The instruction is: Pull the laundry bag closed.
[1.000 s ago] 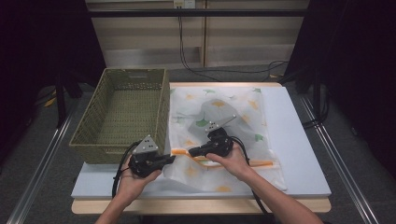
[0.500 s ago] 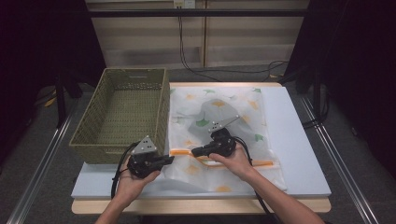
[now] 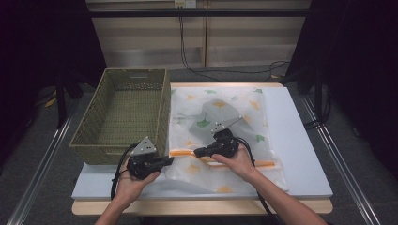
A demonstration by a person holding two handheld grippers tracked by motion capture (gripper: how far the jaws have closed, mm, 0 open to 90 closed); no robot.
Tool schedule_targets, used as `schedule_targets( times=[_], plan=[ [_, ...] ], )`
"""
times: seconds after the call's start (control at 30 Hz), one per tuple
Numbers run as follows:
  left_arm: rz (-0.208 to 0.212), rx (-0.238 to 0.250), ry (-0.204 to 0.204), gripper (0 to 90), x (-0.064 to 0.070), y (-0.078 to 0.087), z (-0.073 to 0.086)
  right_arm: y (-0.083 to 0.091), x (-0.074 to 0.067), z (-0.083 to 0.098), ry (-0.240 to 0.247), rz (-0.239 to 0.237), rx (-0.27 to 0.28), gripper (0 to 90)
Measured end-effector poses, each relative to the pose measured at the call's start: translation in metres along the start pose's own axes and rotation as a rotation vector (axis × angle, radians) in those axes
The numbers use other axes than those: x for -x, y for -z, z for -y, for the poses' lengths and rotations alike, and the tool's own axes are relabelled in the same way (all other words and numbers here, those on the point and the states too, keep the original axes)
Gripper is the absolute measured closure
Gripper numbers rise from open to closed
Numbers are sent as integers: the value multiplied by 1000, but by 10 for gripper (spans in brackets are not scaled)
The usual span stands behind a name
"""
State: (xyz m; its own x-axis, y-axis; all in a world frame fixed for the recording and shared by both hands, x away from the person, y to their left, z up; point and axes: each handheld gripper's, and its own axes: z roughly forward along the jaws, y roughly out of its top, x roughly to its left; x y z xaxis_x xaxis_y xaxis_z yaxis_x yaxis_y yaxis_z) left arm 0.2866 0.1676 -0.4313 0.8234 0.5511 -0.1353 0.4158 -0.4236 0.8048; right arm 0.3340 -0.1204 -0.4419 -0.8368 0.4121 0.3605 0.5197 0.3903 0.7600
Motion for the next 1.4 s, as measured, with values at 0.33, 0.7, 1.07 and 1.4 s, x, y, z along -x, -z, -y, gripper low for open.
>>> schedule_targets(
  times=[0.33, 0.7, 1.07, 1.4],
  plan=[
    [-1, -5, -11, 884, 0, -1, -1, 3, -2, 2, 5, 14, 2, 900],
    [2, -4, -6, 884, 0, 1, 1, 7, 0, 7, -16, 33, 15, 900],
    [-2, 5, 1, 884, -1, 2, 2, 11, 2, 6, -19, 33, 23, 900],
    [-9, -7, -6, 884, -2, 3, 2, 12, 5, 8, -24, 41, 19, 900]
  ],
)
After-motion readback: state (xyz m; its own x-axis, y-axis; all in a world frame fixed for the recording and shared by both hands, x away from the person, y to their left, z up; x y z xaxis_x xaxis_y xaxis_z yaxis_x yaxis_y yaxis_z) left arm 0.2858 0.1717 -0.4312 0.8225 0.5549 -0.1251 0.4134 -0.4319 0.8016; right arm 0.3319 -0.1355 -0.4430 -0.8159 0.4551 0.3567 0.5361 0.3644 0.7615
